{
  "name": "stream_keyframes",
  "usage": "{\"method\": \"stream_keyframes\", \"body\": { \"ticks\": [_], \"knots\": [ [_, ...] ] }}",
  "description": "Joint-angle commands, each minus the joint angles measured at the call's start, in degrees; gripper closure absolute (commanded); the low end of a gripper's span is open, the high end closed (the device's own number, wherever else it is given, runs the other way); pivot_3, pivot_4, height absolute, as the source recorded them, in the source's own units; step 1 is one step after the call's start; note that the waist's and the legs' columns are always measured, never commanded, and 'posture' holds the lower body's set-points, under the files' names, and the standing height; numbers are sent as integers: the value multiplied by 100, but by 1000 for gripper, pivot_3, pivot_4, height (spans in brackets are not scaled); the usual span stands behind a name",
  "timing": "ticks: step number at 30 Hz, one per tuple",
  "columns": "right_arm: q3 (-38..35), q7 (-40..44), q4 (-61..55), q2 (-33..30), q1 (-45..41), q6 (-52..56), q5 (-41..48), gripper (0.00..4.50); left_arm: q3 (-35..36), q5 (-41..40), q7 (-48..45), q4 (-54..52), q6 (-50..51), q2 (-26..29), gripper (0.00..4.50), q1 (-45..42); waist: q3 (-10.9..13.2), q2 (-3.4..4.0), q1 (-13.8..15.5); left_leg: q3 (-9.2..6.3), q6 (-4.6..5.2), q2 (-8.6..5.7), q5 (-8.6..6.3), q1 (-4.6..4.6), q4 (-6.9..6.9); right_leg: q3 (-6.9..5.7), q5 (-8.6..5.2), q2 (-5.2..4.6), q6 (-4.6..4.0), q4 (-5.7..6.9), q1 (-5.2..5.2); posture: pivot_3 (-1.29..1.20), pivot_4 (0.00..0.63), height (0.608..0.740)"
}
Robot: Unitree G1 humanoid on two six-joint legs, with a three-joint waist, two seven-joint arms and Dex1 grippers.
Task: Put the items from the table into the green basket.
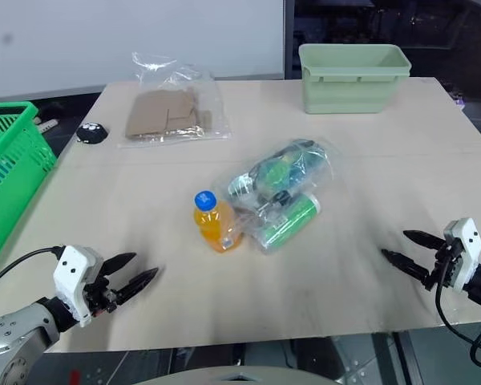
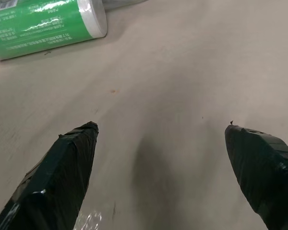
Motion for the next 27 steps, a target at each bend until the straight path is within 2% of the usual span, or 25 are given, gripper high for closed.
{"method": "stream_keyframes", "body": {
  "ticks": [1, 8, 19, 23, 24, 27],
  "knots": [
    [56, -41, -48, -59, -252, -163, -165, 0, 213, -77, -61, -173, -141, 54, 1111, 61, 0, 0, 17, 0, 1, 0, -1, -1, -1, 0, 0, 0, 0, 0, -2, 16, 84, 740],
    [197, -181, 9, 78, -666, -311, -352, 0, 248, -61, -41, -196, -198, 20, 1111, 57, -40, 1, 90, -10, 2, 2, -1, 4, -10, -10, -1, 9, 2, 7, -4, 23, 77, 740],
    [248, -128, 210, -9, -1122, 161, -276, 0, 263, -195, -123, -11, -110, 78, 1111, -153, -151, -4, 142, -2, 3, -1, 0, 3, 3, -7, 0, 4, 3, 8, -1, 28, 53, 740],
    [413, -56, 251, -159, -1198, 207, -474, 0, 319, -141, -139, 40, -222, 110, 38, -206, -177, -3, 154, -2, 3, -1, 0, 3, 2, -7, 0, 6, 3, 8, -1, 32, 46, 740],
    [516, -5, 223, -237, -1229, 152, -589, 0, 328, -151, -166, 28, -174, 167, 38, -223, -179, -2, 158, -3, 3, -1, 0, 3, 2, -7, 0, 6, 3, 9, -2, 34, 46, 740],
    [728, 4, -41, -323, -1715, -24, -721, 0, 707, -1060, -676, -304, 173, 434, 38, -311, -180, 0, 154, 0, 3, 1, 0, 5, 6, -6, 0, 8, 3, 12, -2, 33, 46, 740]
  ]
}}
